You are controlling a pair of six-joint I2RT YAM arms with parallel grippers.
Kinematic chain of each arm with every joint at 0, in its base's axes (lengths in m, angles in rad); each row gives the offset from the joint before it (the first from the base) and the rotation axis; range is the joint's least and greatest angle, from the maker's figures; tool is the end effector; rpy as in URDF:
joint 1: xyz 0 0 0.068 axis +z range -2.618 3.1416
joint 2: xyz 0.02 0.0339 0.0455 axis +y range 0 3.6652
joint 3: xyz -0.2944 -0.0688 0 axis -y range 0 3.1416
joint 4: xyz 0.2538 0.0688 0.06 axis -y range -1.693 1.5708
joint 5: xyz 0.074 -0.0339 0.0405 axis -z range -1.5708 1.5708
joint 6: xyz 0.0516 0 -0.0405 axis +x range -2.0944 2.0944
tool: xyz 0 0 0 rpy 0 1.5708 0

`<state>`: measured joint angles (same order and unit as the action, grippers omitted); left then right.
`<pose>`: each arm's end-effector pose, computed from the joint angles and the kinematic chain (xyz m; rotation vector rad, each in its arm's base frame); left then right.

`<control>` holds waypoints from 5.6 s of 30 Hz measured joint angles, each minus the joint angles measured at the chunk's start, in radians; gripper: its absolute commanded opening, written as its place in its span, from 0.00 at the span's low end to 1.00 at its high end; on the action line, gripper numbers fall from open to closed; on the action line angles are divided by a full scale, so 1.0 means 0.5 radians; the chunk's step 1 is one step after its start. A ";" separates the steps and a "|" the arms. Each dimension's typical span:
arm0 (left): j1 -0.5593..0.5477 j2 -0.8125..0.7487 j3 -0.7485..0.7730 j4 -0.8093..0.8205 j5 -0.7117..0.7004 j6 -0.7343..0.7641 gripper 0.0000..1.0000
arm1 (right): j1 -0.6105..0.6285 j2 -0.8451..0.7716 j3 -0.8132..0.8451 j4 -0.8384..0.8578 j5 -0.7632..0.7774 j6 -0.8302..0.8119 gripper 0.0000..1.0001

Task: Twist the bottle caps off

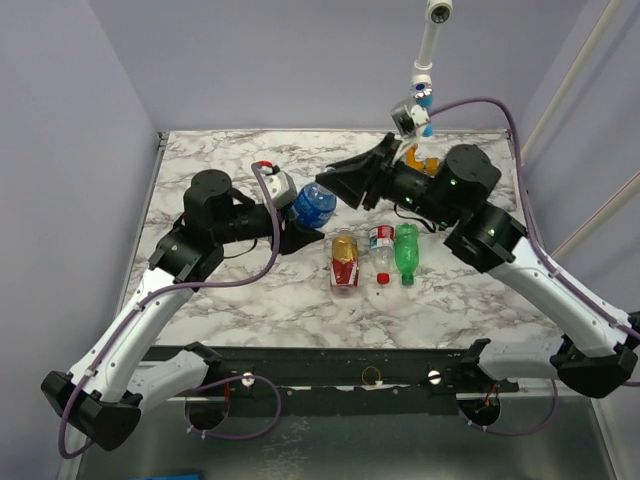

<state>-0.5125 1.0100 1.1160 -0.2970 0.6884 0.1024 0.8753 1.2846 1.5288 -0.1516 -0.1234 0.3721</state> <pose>0.1767 -0.1370 0.4277 1.0117 1.4946 -0.8982 0.1831 0.2293 0.5271 -0.4955 1.4990 1.0883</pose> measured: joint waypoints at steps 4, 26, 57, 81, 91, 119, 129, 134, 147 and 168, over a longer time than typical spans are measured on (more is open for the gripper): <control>-0.025 -0.024 0.041 0.008 0.474 -0.140 0.20 | -0.002 -0.252 -0.227 0.220 -0.428 -0.132 0.11; -0.008 0.030 0.104 0.022 0.401 -0.288 0.16 | 0.021 -0.056 0.167 -0.115 -0.053 -0.144 1.00; -0.004 -0.006 -0.003 0.014 0.008 0.096 0.22 | 0.017 0.051 0.261 -0.311 0.070 -0.119 0.07; -0.004 -0.137 -0.098 -0.327 0.368 0.222 0.14 | 0.017 -0.491 -0.934 -0.542 0.266 -0.146 0.01; -0.004 -0.156 -0.139 -0.321 0.315 0.253 0.14 | 0.017 -0.438 -1.687 -0.525 0.436 0.233 0.01; -0.004 -0.161 -0.153 -0.307 0.281 0.269 0.14 | 0.133 -0.100 -1.995 -0.211 0.865 0.738 0.70; -0.004 -0.162 -0.153 -0.307 0.281 0.259 0.14 | 0.133 -0.787 -1.366 -0.342 0.671 0.449 0.89; -0.004 -0.167 -0.153 -0.307 0.281 0.253 0.14 | 0.133 -0.750 -0.875 -0.166 0.455 0.275 0.92; -0.002 -0.172 -0.153 -0.320 0.273 0.253 0.14 | 0.133 -0.227 -0.577 0.203 0.063 0.144 0.59; 0.000 -0.370 -0.215 -0.317 -0.295 0.048 0.99 | 0.143 0.032 -0.405 0.099 0.285 -0.233 0.10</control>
<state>-0.5125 0.8249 1.0084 -0.4553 0.5407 0.1265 0.9470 1.3006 1.3262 -0.1020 0.0189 0.2554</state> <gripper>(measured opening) 0.986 0.342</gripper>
